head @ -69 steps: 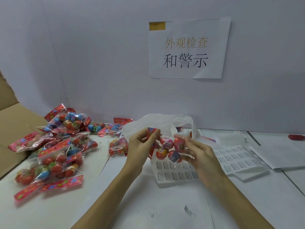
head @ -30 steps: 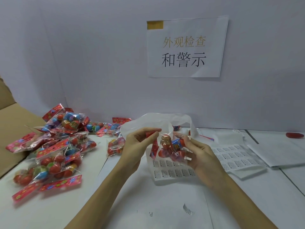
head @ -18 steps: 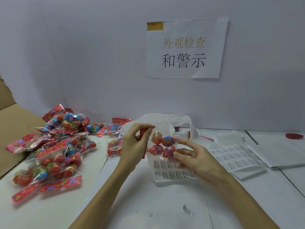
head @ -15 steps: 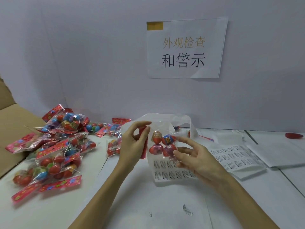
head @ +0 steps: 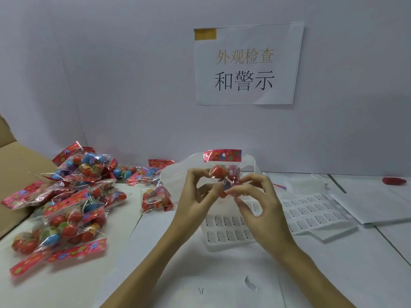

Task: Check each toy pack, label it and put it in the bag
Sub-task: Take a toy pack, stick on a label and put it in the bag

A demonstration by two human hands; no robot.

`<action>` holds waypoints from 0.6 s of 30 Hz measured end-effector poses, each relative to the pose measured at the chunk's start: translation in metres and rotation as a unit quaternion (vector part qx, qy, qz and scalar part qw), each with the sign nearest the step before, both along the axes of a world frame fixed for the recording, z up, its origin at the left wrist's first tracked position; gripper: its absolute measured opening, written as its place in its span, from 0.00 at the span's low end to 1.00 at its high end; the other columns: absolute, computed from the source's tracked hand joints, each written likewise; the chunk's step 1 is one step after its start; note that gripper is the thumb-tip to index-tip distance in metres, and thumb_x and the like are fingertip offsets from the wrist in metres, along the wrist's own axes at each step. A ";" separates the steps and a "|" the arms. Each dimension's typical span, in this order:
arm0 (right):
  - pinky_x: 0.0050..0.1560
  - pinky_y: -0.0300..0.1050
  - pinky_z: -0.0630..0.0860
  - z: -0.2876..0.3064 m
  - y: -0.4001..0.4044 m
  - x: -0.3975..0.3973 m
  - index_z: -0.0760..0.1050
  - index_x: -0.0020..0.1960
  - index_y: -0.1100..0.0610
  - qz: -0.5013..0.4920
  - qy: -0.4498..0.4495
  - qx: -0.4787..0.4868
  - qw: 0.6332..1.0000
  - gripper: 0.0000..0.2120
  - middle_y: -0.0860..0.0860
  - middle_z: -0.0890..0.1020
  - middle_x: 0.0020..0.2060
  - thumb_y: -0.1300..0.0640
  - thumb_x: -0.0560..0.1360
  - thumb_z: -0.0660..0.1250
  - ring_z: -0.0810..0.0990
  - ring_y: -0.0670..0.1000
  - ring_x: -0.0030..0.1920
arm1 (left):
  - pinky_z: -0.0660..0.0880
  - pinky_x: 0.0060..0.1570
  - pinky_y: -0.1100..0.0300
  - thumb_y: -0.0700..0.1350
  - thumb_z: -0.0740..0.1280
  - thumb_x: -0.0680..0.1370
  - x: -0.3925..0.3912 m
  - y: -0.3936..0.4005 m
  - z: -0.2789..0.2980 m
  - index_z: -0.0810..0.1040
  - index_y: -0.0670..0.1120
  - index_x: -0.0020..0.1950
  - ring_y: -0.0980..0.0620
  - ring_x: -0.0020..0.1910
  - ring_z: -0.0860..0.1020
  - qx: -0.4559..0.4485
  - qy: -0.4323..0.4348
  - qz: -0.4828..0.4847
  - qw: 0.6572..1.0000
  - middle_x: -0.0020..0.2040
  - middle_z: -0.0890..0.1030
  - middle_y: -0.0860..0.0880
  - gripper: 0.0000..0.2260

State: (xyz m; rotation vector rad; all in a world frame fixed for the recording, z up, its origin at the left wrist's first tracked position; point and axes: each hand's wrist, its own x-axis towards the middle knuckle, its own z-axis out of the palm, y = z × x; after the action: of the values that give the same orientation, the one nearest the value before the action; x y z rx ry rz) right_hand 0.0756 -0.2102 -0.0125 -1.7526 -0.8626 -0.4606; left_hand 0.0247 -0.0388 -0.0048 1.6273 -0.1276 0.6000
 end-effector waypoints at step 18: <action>0.61 0.39 0.79 -0.005 -0.002 0.002 0.80 0.67 0.53 -0.066 -0.092 -0.068 0.991 0.22 0.48 0.73 0.60 0.63 0.74 0.77 0.80 0.49 0.56 | 0.79 0.62 0.38 0.45 0.72 0.75 0.001 0.005 0.001 0.70 0.47 0.61 0.41 0.57 0.84 -0.073 0.080 -0.033 0.994 0.62 0.80 0.47 0.18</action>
State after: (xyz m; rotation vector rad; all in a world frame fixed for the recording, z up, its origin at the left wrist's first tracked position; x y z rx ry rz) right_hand 0.0780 -0.2118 -0.0180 -1.9222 -0.9297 -0.6724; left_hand 0.0262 -0.0342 -0.0040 1.5161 -0.0180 0.4175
